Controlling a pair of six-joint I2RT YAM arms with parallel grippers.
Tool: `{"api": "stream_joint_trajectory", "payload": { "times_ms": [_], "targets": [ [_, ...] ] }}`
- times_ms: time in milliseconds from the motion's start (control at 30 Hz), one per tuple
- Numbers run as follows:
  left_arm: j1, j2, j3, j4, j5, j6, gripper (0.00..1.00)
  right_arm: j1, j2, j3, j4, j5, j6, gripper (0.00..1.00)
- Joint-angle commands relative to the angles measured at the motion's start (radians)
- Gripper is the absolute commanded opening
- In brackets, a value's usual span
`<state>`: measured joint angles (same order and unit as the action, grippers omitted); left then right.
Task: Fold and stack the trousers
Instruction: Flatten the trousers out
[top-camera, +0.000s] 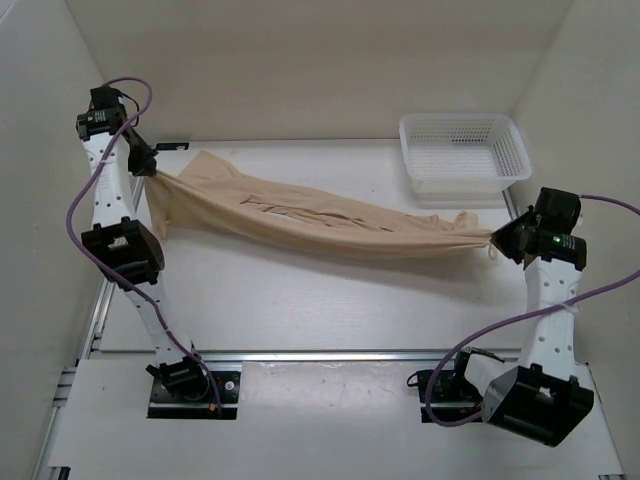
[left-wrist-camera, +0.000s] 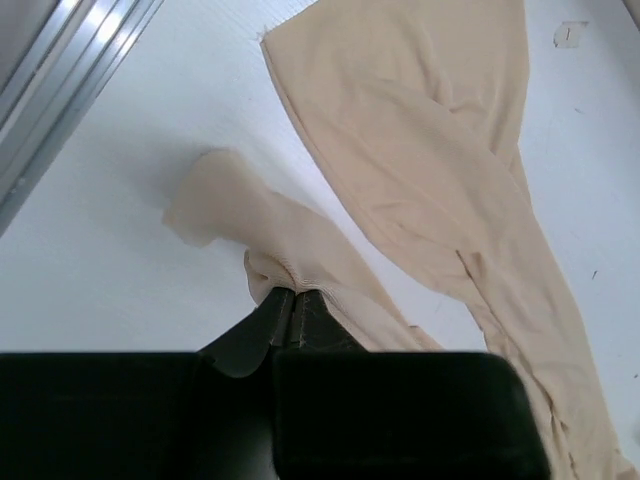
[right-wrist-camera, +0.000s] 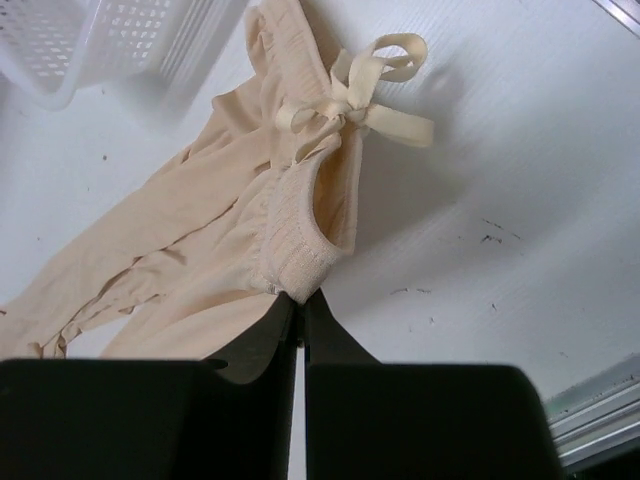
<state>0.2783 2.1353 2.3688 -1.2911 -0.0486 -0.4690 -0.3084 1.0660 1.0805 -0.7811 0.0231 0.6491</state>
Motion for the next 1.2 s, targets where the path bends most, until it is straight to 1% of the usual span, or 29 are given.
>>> {"api": "stream_joint_trajectory", "payload": {
  "times_ms": [0, 33, 100, 133, 200, 233, 267, 300, 333, 367, 400, 433, 467, 500, 533, 633, 700, 767, 800, 867, 900, 967, 1000, 1067, 1167],
  "targets": [
    [-0.005, -0.158, -0.058, -0.030, -0.057, 0.047, 0.11, -0.006, -0.087, 0.000, -0.081, 0.034, 0.009, 0.00],
    [0.005, -0.182, -0.124, -0.030, -0.094, 0.047, 0.11, -0.006, -0.128, -0.014, -0.095, 0.043, 0.009, 0.00],
    [0.005, -0.262, -0.193, -0.030, -0.134, 0.047, 0.11, -0.006, -0.173, -0.063, -0.148, 0.057, 0.009, 0.00],
    [0.016, -0.293, -0.279, -0.030, -0.181, 0.035, 0.11, -0.006, -0.216, -0.080, -0.168, 0.090, 0.021, 0.00],
    [0.035, -0.402, -0.382, -0.039, -0.241, -0.003, 0.11, -0.006, -0.257, -0.122, -0.225, 0.132, 0.032, 0.00],
    [0.062, -0.443, -0.435, -0.049, -0.297, -0.061, 0.11, -0.006, -0.293, -0.131, -0.236, 0.152, 0.032, 0.00],
    [0.079, -0.490, -0.553, -0.050, -0.310, -0.086, 0.11, -0.006, -0.308, -0.140, -0.236, 0.168, 0.032, 0.00],
    [0.096, -0.568, -0.603, -0.050, -0.322, -0.109, 0.33, 0.008, -0.320, -0.140, -0.245, 0.181, 0.032, 0.04],
    [0.113, -0.596, -0.641, -0.050, -0.323, -0.109, 0.55, 0.021, -0.333, -0.140, -0.245, 0.190, 0.032, 0.09],
    [0.125, -0.616, -0.690, -0.022, -0.323, -0.109, 0.69, 0.022, -0.333, -0.140, -0.245, 0.190, 0.021, 0.15],
    [0.136, -0.629, -0.701, -0.022, -0.323, -0.109, 0.85, 0.031, -0.333, -0.119, -0.245, 0.190, 0.021, 0.35],
    [0.136, -0.643, -0.701, -0.022, -0.312, -0.097, 1.00, 0.031, -0.333, -0.119, -0.245, 0.180, 0.021, 0.46],
    [0.136, -0.643, -0.710, -0.022, -0.272, -0.085, 1.00, 0.031, -0.333, -0.105, -0.245, 0.179, 0.021, 0.59],
    [0.136, -0.655, -0.720, -0.022, -0.257, -0.085, 1.00, 0.031, -0.333, -0.105, -0.245, 0.169, 0.021, 0.70],
    [0.136, -0.655, -0.720, -0.022, -0.248, -0.074, 1.00, 0.031, -0.322, -0.094, -0.245, 0.169, 0.021, 0.78],
    [0.136, -0.667, -0.729, -0.013, -0.229, -0.074, 1.00, 0.031, -0.322, -0.094, -0.236, 0.169, 0.021, 0.79],
    [0.136, -0.667, -0.743, -0.004, -0.189, -0.065, 0.98, 0.031, -0.331, -0.094, -0.236, 0.158, 0.001, 0.79],
    [0.136, -0.658, -0.761, 0.028, -0.175, -0.056, 0.95, 0.040, -0.331, -0.094, -0.224, 0.131, -0.015, 0.74],
    [0.124, -0.658, -0.785, 0.042, -0.162, -0.056, 0.92, 0.040, -0.331, -0.094, -0.212, 0.112, -0.034, 0.70],
    [0.107, -0.658, -0.809, 0.074, -0.145, -0.040, 0.88, 0.040, -0.321, -0.116, -0.187, 0.060, -0.058, 0.46],
    [0.081, -0.647, -0.819, 0.085, -0.123, -0.040, 0.86, 0.051, -0.321, -0.116, -0.173, 0.037, -0.068, 0.32],
    [0.069, -0.637, -0.853, 0.111, -0.082, -0.023, 0.79, 0.075, -0.321, -0.148, -0.155, -0.012, -0.068, 0.00],
    [0.068, -0.637, -0.864, 0.124, -0.065, -0.014, 0.79, 0.087, -0.321, -0.148, -0.155, -0.012, -0.057, 0.00],
    [0.021, -0.624, -0.885, 0.160, -0.007, 0.010, 0.77, 0.141, -0.321, -0.184, -0.145, -0.022, -0.045, 0.00],
    [-0.066, -0.583, -0.885, 0.180, 0.007, 0.021, 0.77, 0.231, -0.304, -0.226, -0.133, -0.049, -0.045, 0.00]
  ]
}}
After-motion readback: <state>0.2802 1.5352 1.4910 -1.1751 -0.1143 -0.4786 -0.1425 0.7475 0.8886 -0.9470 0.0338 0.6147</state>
